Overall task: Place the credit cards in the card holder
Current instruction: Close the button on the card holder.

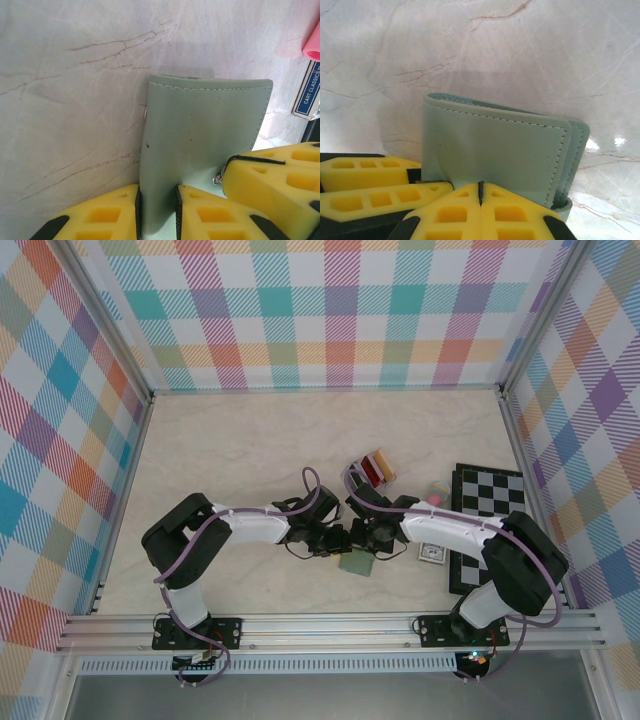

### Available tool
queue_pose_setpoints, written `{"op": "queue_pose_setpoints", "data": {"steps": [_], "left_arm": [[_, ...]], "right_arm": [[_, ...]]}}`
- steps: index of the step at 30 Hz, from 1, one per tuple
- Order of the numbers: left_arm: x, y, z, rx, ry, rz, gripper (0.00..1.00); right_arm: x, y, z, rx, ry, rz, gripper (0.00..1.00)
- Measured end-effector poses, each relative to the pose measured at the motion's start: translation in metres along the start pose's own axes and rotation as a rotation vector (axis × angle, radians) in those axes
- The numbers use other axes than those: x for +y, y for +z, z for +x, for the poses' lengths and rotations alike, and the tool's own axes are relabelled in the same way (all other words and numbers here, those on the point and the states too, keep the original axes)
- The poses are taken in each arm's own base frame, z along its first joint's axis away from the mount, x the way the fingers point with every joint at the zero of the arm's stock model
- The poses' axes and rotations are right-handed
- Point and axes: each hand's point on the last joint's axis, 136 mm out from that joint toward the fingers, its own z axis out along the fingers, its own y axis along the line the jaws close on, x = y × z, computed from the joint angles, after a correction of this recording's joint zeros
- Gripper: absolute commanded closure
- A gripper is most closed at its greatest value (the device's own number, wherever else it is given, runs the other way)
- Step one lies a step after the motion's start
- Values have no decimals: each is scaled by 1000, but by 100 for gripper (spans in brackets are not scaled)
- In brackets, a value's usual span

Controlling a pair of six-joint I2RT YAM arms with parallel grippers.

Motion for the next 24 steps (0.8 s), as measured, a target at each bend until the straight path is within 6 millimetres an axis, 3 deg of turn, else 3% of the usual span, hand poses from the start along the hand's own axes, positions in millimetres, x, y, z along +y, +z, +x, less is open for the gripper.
{"op": "queue_pose_setpoints", "data": {"steps": [15, 19, 24], "left_arm": [[1, 0, 0, 1, -1, -2, 77], [1, 0, 0, 1, 0, -2, 77], [0, 0, 0, -1, 0, 1, 77]], "right_arm": [[0, 5, 1, -87, 0, -10, 100], [-1, 3, 1, -111, -6, -9, 84], [-2, -10, 3, -77, -31, 27, 74]]}}
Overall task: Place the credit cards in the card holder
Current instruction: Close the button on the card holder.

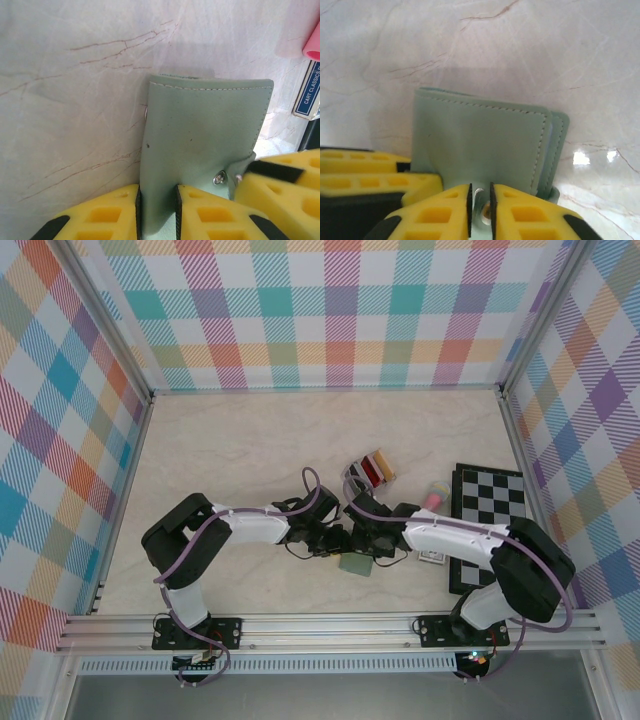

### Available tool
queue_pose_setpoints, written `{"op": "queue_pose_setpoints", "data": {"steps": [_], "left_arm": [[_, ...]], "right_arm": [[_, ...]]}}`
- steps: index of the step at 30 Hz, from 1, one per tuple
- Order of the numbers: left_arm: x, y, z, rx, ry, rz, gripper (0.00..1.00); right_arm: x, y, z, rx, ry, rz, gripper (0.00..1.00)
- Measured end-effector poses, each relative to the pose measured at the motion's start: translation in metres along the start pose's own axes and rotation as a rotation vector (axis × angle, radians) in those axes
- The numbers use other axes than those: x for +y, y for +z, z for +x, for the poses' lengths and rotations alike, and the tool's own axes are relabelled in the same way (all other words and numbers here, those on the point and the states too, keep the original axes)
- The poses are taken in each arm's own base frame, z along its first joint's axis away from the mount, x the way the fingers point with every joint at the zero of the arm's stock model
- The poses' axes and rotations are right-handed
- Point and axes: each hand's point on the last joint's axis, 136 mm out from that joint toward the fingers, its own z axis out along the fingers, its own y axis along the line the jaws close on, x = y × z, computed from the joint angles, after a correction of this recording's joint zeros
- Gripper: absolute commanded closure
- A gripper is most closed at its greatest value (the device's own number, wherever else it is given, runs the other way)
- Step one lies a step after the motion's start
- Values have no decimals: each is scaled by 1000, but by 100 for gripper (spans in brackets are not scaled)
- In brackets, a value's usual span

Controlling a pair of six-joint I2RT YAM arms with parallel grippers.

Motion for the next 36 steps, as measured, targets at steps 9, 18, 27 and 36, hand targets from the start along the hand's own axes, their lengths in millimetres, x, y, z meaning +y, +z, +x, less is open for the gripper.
{"op": "queue_pose_setpoints", "data": {"steps": [9, 18, 27, 36], "left_arm": [[0, 0, 0, 0, 0, 1, 77], [-1, 0, 0, 2, 0, 3, 77], [-1, 0, 0, 3, 2, 4, 75], [-1, 1, 2, 12, 7, 11, 73]], "right_arm": [[-1, -25, -6, 14, 54, -60, 94], [-14, -6, 6, 109, 89, -20, 95], [-16, 8, 8, 138, 96, -2, 95], [-11, 9, 6, 135, 100, -23, 96]]}}
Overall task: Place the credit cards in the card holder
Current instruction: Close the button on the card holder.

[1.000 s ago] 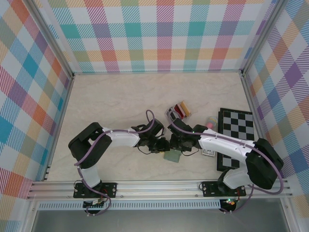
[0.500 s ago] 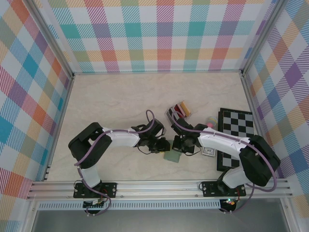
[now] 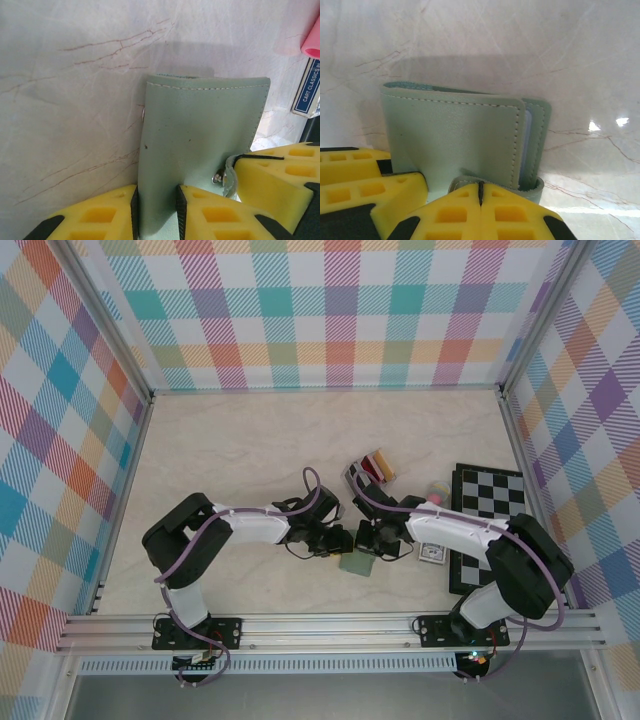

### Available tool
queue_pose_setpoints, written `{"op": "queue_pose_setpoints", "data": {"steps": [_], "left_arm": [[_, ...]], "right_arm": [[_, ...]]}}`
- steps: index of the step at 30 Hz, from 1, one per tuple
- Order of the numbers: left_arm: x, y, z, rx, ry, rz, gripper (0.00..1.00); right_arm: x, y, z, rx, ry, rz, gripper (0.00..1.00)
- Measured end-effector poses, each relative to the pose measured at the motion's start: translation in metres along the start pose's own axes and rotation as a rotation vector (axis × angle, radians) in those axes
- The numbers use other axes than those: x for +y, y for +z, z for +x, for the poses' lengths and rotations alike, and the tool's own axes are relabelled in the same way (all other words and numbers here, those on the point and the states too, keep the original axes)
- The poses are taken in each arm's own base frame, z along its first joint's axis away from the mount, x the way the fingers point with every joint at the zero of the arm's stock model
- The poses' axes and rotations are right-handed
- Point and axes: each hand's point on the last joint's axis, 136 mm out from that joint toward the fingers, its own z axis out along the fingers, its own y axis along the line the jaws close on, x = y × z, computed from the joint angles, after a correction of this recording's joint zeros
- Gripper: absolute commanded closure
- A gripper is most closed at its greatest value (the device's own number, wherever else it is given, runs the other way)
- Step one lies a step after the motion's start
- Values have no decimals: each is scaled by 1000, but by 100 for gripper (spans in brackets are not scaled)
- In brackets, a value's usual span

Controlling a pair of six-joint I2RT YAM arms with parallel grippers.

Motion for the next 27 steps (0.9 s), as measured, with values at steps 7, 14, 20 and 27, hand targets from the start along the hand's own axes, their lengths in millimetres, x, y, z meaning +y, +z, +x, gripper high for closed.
{"op": "queue_pose_setpoints", "data": {"steps": [7, 14, 20, 27], "left_arm": [[0, 0, 0, 6, -3, 5, 74], [0, 0, 0, 5, -3, 5, 74], [0, 0, 0, 4, -4, 4, 75], [1, 0, -1, -9, -3, 12, 75]], "right_arm": [[1, 1, 1, 9, 1, -4, 97], [1, 3, 1, 40, -3, 14, 98], [2, 4, 1, 82, -19, 74, 97], [3, 6, 0, 138, -26, 154, 97]]}}
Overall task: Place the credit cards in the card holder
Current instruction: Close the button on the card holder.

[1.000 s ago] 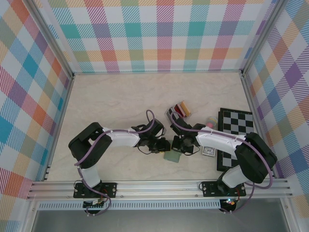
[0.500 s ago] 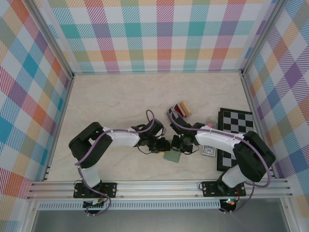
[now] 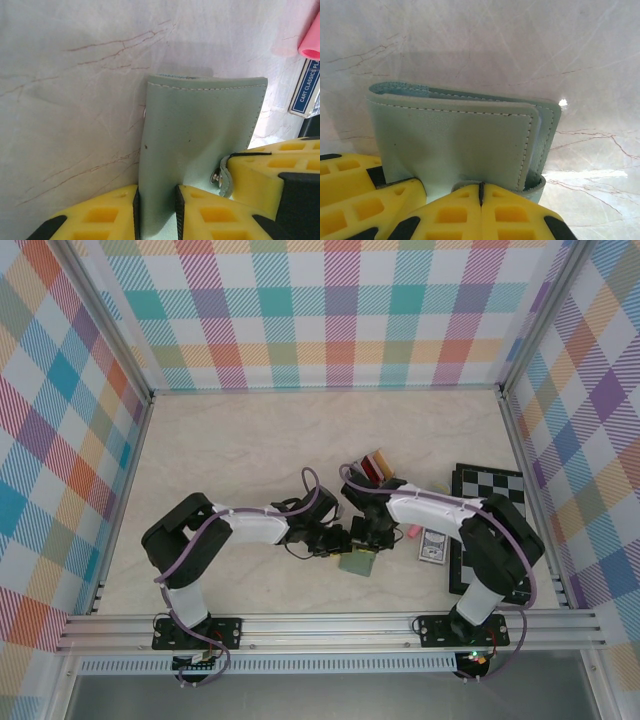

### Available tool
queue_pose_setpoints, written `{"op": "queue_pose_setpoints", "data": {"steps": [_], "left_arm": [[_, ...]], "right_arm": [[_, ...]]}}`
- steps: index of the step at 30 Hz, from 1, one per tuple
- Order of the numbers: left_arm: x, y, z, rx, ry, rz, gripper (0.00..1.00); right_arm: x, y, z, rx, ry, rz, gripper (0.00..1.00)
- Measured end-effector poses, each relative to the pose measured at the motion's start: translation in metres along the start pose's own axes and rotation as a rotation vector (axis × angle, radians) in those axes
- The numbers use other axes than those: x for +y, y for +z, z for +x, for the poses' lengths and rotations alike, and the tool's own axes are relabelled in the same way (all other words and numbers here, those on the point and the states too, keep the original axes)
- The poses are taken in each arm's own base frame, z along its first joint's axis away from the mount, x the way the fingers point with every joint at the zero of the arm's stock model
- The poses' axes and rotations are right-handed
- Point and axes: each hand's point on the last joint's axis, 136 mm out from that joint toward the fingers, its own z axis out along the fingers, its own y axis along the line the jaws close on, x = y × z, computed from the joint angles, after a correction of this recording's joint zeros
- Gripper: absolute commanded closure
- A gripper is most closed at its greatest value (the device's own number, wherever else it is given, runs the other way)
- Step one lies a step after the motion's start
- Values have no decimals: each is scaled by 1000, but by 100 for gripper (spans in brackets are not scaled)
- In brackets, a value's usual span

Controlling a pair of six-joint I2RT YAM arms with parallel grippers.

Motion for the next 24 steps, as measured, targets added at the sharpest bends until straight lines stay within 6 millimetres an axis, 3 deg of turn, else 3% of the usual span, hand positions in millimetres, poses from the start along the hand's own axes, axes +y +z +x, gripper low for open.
{"op": "queue_pose_setpoints", "data": {"steps": [24], "left_arm": [[7, -6, -1, -105, -47, 63, 77]], "right_arm": [[4, 6, 0, 197, 16, 276, 98]]}}
